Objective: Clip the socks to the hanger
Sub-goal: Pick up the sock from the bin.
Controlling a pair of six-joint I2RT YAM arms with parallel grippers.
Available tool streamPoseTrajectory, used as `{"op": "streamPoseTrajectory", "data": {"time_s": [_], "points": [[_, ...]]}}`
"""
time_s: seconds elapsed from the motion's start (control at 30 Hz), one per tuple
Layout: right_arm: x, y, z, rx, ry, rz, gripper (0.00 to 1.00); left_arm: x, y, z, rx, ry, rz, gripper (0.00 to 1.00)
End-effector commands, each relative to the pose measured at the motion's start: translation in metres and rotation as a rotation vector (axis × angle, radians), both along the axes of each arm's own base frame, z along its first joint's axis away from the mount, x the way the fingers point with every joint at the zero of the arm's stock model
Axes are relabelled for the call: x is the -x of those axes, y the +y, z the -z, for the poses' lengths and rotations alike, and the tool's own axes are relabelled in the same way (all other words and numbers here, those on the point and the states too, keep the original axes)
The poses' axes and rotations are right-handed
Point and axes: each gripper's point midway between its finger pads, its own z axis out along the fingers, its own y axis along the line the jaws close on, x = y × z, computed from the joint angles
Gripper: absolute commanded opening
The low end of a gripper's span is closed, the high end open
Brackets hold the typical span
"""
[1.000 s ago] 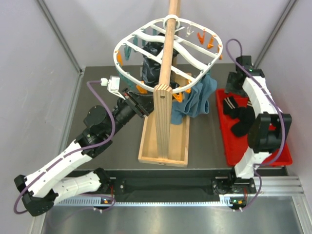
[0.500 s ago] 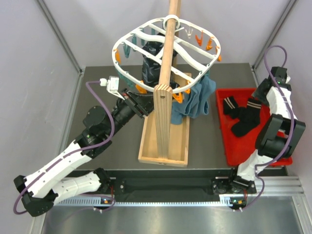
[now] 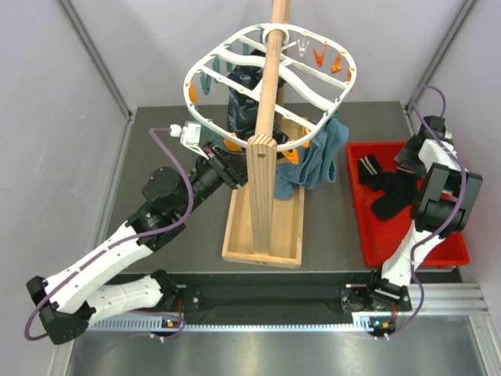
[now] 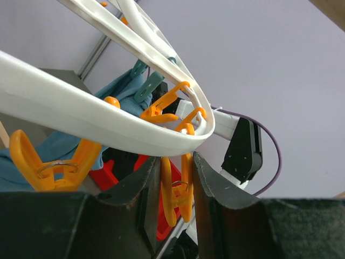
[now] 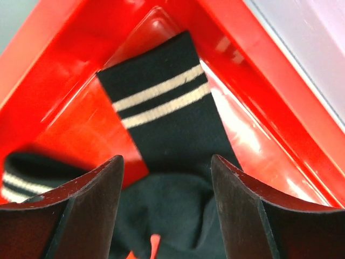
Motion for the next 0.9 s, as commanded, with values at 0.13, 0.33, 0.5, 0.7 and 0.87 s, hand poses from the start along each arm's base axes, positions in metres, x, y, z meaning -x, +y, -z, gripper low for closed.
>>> {"op": "streamPoseTrajectory", "data": {"time_s": [0.13, 0.33, 0.5, 0.7, 0.87], "points": [[-0.024, -0.017, 0.006, 0.057, -0.045, 0.053, 0.65, 0.0, -0.003, -0.011, 0.023, -0.02, 0.011, 0.0], [-0.027, -0.016, 0.026, 0.056, 0.007, 0.046, 0.64, -0.003, -0.007, -0.01, 0.012, -0.01, 0.013, 0.0], [-0.03, -0.012, 0.039, 0.06, 0.031, 0.03, 0.56, -0.004, -0.01, -0.009, 0.014, 0.0, 0.017, 0.0], [-0.027, -0.01, 0.049, 0.077, 0.064, 0.021, 0.37, -0.004, -0.01, -0.01, 0.011, -0.002, 0.018, 0.0], [-0.029, -0.012, 0.031, 0.132, 0.051, 0.012, 0.1, -0.004, -0.009, -0.008, 0.009, 0.006, 0.018, 0.0]]}}
